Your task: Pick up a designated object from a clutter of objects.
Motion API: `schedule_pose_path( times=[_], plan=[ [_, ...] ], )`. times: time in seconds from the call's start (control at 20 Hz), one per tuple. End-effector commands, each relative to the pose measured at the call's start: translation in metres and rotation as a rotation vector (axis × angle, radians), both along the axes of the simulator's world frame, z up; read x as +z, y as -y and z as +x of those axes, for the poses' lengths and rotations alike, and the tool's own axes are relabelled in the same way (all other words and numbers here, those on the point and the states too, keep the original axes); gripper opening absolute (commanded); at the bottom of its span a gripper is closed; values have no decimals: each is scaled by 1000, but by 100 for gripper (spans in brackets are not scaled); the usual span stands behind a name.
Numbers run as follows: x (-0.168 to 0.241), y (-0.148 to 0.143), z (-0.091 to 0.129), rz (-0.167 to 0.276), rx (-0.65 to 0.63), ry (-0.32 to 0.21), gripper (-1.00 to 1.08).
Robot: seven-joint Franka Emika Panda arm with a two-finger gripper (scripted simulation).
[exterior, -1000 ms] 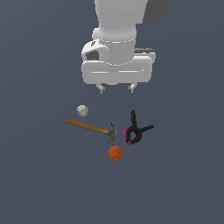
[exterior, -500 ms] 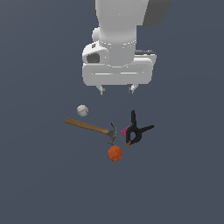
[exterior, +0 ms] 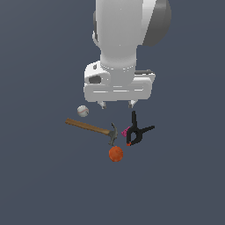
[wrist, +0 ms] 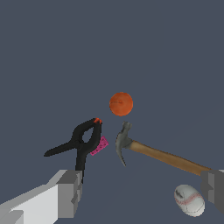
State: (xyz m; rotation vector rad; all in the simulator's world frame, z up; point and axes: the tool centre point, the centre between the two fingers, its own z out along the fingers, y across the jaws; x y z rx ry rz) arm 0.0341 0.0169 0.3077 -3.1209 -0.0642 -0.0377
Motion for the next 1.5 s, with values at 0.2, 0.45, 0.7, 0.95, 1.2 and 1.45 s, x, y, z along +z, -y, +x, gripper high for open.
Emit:
schedule_pose_path(
  times=[0.2,0.45,0.7,0.95,1.2,1.45],
  plan=[
    [-51,0,29,-6,24,-6,100],
    [-100,0,50,-11,46,-12,100],
    [-147,0,65,-16,67,-17,100],
    [-182,0,73,-19,82,-20,100],
    [-203,0,76,-21,91,-22,100],
    [-211,0,77,-21,94,-23,100]
  ],
)
